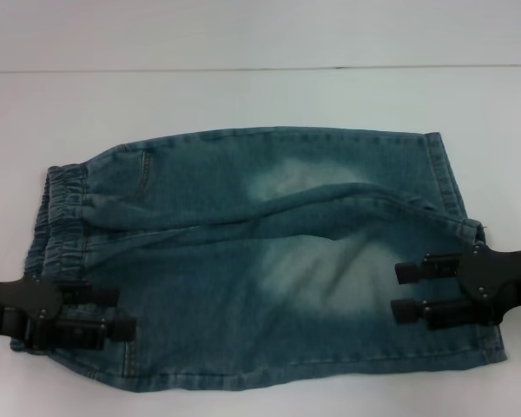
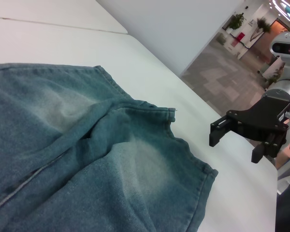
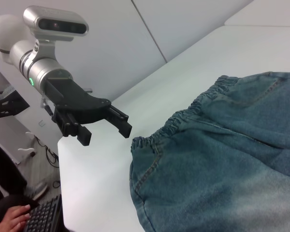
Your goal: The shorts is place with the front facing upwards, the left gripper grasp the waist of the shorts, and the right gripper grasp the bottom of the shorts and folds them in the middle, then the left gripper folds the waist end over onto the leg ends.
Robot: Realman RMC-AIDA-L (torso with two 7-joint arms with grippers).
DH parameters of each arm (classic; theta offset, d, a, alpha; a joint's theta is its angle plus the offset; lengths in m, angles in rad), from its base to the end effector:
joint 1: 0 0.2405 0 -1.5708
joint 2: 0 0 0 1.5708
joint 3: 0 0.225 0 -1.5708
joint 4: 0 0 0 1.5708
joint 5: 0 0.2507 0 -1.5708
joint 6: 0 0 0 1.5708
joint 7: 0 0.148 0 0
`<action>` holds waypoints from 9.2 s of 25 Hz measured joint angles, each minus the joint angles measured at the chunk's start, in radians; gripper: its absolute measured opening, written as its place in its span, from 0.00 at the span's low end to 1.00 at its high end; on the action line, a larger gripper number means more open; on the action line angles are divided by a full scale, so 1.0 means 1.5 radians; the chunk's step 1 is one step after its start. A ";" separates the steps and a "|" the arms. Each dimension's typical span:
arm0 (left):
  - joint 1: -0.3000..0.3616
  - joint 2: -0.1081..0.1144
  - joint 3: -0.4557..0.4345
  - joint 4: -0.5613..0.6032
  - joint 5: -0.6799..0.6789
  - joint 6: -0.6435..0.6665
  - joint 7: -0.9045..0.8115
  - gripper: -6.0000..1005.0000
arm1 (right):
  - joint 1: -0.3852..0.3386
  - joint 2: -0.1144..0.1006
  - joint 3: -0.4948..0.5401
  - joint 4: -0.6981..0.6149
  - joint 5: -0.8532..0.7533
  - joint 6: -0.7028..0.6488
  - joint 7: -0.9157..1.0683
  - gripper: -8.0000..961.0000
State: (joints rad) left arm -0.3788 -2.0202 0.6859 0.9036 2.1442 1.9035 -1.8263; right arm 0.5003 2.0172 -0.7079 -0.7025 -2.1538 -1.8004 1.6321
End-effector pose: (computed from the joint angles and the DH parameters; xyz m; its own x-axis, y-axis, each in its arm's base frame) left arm -0.2881 0.2889 0.0735 0.6514 0.6876 0.3209 0.6939 -0.7109 0.1148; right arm 0.2743 0.3132 0.0338 0.7450 -0.5741 -0.3397 -0.5701 -0.8124 0.1227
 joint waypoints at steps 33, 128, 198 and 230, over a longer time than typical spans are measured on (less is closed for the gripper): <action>0.001 0.024 -0.125 0.033 0.260 -0.089 -0.023 0.84 | 0.003 0.000 0.005 0.000 0.004 0.000 -0.005 0.83; -0.073 -0.034 -0.119 0.056 0.305 -0.140 -0.073 0.03 | 0.147 -0.017 -0.047 -0.050 -0.412 0.016 0.234 0.62; -0.113 -0.092 -0.159 0.007 0.154 -0.527 -0.224 0.04 | 0.081 0.048 0.126 0.235 0.330 0.605 -0.296 0.04; -0.117 -0.093 -0.108 -0.071 0.127 -0.709 -0.169 0.04 | 0.152 0.049 0.067 0.282 0.361 0.769 -0.444 0.10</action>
State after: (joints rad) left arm -0.5548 -2.1599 0.5239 0.7978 2.3346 0.8395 -2.0795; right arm 0.7284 2.0907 -0.6077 -0.2793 -1.6127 -0.6465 0.9666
